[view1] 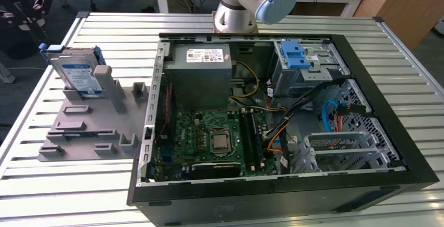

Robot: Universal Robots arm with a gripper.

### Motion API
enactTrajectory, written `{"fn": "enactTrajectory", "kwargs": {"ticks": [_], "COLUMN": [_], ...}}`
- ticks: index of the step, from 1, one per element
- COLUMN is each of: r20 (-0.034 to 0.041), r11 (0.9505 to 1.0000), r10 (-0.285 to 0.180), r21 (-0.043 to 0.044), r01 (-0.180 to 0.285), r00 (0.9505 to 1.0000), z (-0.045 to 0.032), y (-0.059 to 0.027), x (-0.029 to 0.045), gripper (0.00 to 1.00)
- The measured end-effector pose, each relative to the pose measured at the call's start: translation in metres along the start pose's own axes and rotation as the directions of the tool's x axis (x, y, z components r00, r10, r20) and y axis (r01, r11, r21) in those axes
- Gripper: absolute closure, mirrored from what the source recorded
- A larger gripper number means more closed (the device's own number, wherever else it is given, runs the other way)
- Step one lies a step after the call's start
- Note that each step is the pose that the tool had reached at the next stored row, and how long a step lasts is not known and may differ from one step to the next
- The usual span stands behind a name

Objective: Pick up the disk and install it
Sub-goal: 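Pick up the disk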

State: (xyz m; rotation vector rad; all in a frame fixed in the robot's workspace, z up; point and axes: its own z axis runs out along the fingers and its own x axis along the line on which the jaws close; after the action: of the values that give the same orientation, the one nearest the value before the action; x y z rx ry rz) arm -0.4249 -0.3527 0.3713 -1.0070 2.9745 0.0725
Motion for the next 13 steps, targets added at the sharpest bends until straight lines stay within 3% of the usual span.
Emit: {"fn": "enactTrajectory", "kwargs": {"ticks": [6, 13], "r20": [-0.0022, -0.0055], "r11": [0.9981, 0.9892], "r10": [-0.061, -0.147], "r21": [-0.0007, -0.002], "r01": [0.061, 0.147], "r00": [0.9981, 0.9891], "z": [0.0, 0.0], "y": [0.0, 0.0], "x": [0.0, 0.0], "gripper": [0.89, 0.89]}}
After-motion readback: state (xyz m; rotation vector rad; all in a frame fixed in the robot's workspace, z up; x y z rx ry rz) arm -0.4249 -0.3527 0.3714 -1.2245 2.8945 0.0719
